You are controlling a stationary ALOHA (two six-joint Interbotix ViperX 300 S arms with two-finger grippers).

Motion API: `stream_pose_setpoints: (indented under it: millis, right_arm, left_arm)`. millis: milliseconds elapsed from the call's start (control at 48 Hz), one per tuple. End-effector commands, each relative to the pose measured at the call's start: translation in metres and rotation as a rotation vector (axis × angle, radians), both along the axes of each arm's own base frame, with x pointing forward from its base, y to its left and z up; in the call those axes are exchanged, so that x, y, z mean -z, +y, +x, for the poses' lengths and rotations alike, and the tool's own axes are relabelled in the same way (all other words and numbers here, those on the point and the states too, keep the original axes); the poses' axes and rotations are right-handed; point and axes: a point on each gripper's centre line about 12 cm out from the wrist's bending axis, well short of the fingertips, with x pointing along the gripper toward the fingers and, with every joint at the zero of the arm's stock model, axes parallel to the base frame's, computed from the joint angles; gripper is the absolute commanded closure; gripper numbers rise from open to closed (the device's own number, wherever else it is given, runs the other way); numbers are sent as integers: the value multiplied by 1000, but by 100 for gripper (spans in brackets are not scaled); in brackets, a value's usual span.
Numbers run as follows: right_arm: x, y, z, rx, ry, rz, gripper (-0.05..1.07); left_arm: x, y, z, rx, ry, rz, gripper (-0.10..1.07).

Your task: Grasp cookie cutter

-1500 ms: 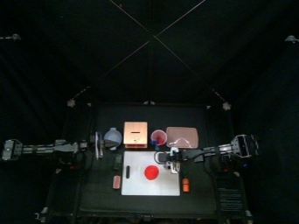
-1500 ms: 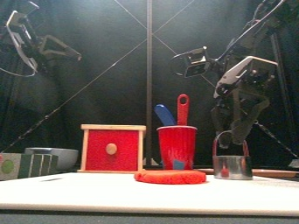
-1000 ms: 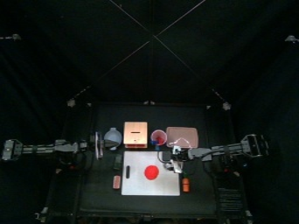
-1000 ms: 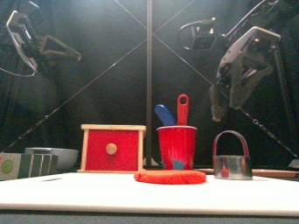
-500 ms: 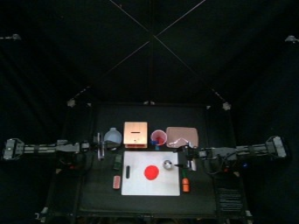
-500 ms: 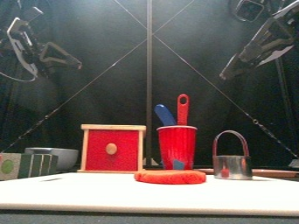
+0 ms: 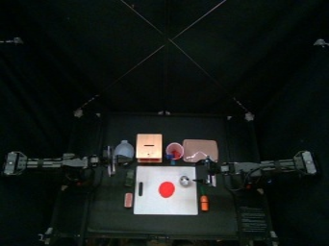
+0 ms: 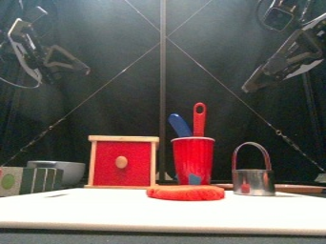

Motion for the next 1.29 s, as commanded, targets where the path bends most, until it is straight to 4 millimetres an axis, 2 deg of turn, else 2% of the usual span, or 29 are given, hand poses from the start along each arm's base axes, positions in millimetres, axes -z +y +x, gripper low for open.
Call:
stream_pose_setpoints:
  millis: [0, 375, 583, 1042, 1167, 1271]
  right_arm:
    - [-5, 0, 1, 1, -18, -1, -1]
    - [7, 1, 10, 8, 44, 24, -1]
    - [26, 3, 27, 28, 215, 77, -1]
    - [32, 10, 78, 22, 611, 68, 0]
    - [42, 9, 85, 26, 740, 58, 1]
    - [51, 10, 92, 30, 780, 64, 4]
  left_arm:
    - [-8, 0, 3, 3, -22, 7, 98]
    - [-14, -1, 4, 16, -55, 46, 97]
    - [-18, -1, 5, 20, -76, 61, 93]
    - [-15, 0, 4, 15, -67, 59, 91]
    - [-15, 0, 4, 13, -67, 59, 91]
    - [-14, 0, 4, 11, -64, 57, 91]
